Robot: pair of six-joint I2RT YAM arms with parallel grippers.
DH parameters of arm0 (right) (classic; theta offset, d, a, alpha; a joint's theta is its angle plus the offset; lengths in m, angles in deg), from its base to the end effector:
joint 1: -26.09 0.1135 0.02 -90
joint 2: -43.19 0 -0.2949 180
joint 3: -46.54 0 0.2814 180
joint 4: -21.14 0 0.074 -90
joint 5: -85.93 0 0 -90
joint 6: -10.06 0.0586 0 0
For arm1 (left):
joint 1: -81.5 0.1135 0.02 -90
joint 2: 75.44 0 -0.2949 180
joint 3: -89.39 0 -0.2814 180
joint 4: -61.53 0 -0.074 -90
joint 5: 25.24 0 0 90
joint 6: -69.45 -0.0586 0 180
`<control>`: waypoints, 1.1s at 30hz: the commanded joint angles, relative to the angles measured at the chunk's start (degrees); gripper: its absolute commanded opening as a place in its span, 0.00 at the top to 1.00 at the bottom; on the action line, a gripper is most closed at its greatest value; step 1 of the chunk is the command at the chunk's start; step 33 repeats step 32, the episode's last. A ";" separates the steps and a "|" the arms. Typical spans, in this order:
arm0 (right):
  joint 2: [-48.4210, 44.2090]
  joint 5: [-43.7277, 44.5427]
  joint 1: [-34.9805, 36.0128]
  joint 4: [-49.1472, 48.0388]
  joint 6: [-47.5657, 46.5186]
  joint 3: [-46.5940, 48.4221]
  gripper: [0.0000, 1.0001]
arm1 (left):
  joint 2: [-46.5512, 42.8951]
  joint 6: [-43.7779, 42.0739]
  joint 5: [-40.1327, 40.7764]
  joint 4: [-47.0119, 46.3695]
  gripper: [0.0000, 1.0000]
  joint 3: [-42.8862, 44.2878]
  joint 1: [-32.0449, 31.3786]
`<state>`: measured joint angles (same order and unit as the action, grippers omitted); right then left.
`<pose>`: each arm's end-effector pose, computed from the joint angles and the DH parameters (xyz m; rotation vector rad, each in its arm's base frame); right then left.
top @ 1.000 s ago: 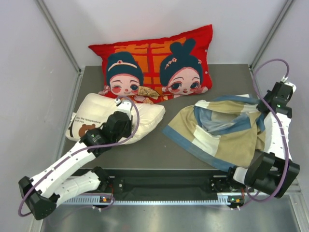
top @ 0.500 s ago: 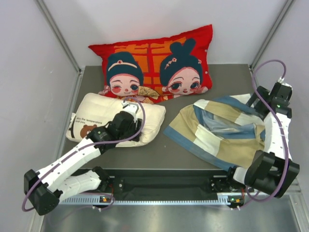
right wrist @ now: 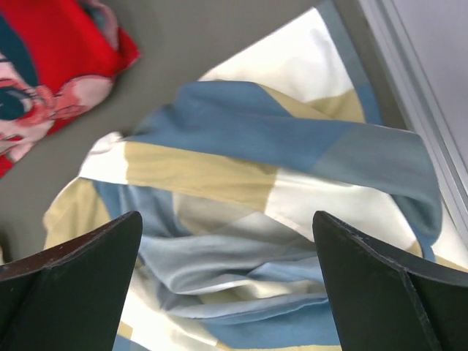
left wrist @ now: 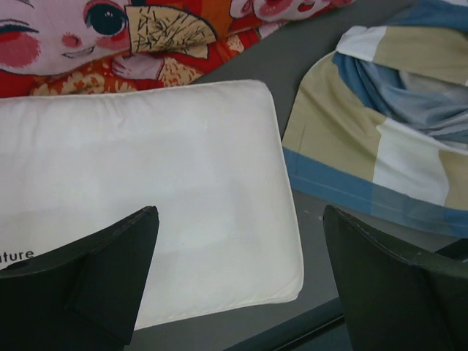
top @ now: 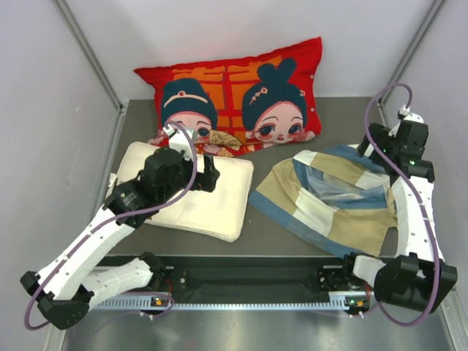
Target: Remove the pillowcase from the pillow
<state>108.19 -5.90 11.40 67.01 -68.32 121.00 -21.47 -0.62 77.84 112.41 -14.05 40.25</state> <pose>0.2710 -0.0691 0.3483 0.4847 2.1520 0.0054 0.1755 -0.1363 0.3980 0.2439 2.0636 -0.4257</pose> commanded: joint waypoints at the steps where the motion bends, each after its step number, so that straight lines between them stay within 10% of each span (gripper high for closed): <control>1: -2.67 -1.51 2.04 1.41 -0.89 4.20 0.00 | 0.77 -1.47 2.02 -2.36 0.01 3.68 0.30; 7: -5.75 -5.99 3.10 1.86 -1.16 4.82 0.00 | 0.69 3.63 19.25 -3.23 0.01 5.36 0.30; 33: -7.69 -9.42 3.45 1.86 -2.21 4.82 0.00 | 3.24 1.00 23.48 -1.30 0.01 10.55 0.39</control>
